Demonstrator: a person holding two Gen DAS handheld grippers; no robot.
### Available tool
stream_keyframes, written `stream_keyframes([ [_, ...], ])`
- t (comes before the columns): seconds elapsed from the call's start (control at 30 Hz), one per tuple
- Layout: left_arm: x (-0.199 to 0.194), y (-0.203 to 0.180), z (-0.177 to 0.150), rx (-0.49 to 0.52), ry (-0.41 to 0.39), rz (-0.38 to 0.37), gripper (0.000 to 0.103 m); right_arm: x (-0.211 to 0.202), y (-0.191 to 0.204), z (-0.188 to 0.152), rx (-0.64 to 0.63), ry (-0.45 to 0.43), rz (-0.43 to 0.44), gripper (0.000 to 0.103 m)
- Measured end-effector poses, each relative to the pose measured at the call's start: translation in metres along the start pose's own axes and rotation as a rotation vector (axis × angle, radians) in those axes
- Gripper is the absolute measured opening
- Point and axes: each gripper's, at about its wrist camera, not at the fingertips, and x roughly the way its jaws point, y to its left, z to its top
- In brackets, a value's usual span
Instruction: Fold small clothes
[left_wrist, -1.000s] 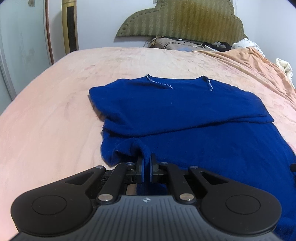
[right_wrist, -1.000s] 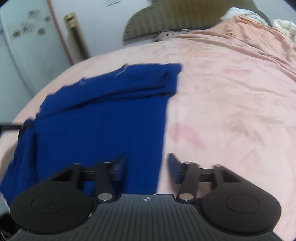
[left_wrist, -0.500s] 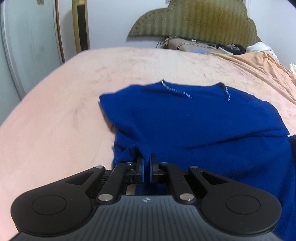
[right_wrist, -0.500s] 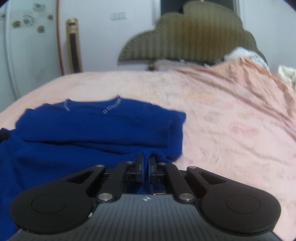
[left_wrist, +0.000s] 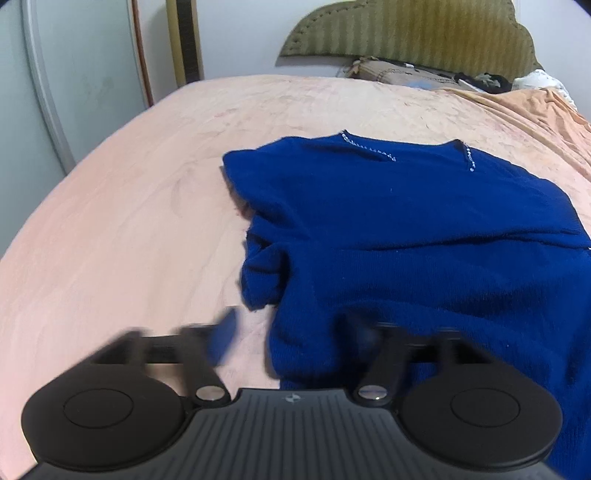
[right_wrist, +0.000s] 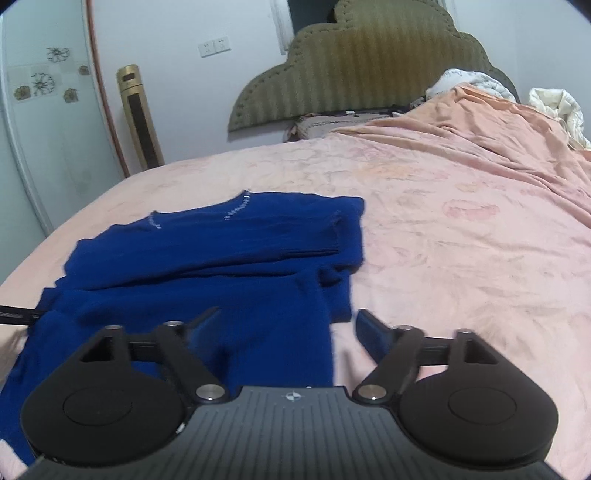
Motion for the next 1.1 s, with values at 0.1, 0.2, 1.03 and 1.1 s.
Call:
stream_keyframes([
  [0.1,-0.006,-0.004,-0.004,0.020,-0.008,0.017,0.076,-0.005,0.017,-0.005,-0.057,-0.009,-0.003,0.100],
  [0.2,-0.008,-0.005,-0.007,0.019,0.002,0.020,0.076,-0.006,0.034,-0.010,-0.121,0.004,-0.029,0.102],
  [1.03,-0.035,-0.022,-0.038,0.096,-0.002,0.109,0.085,-0.029,0.049,-0.027,-0.059,0.037,0.016,0.103],
  [1.1,-0.037,-0.022,-0.041,0.100,0.005,0.111,0.085,-0.032,0.051,-0.029,-0.060,0.032,0.039,0.103],
])
